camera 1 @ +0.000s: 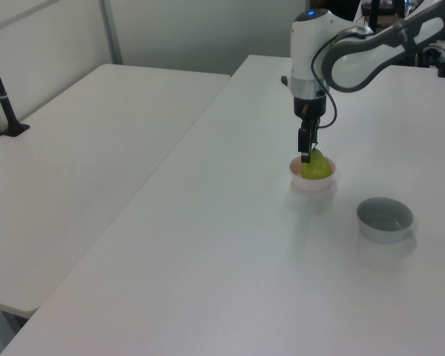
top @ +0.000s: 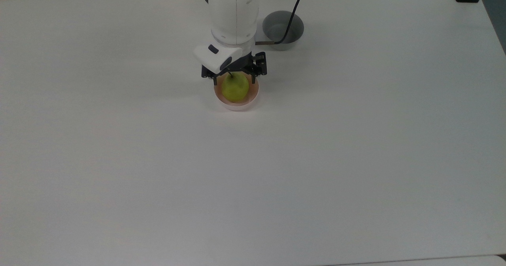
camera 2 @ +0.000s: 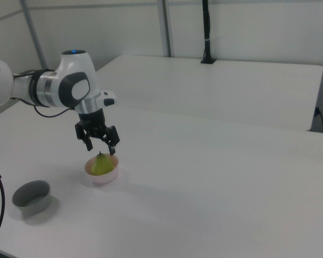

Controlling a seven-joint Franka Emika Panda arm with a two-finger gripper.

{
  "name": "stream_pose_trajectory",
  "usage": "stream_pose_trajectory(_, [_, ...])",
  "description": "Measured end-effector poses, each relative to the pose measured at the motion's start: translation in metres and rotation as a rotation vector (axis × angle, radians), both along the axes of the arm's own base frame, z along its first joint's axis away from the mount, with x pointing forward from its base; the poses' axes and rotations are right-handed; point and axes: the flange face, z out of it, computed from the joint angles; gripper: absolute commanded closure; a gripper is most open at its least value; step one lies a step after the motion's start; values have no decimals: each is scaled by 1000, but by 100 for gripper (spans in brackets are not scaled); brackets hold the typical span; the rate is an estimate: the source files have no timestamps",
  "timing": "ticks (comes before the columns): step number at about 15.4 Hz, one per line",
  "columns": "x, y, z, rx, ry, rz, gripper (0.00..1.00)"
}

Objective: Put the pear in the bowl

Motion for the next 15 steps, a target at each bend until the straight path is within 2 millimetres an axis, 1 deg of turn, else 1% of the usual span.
stream_pose_trajectory(1, [-1,-2,11,0,-6,-4,0])
stream_pose_trajectory(2, [-4,-6,33,-1,-11,-11,0])
stream_pose_trajectory(6, [-7,-20,96,0,-37,-38,0])
stream_pose_trajectory(7, [-8,-27,110,0,-46,-49,0])
stream_pose_trajectory(9, [-13,-48,151,1,-79,-88,0])
stream_pose_trajectory(12, [-21,-75,185,0,-88,-138,0])
stream_pose_trajectory(15, [-30,-95,207,-1,-75,-176,0])
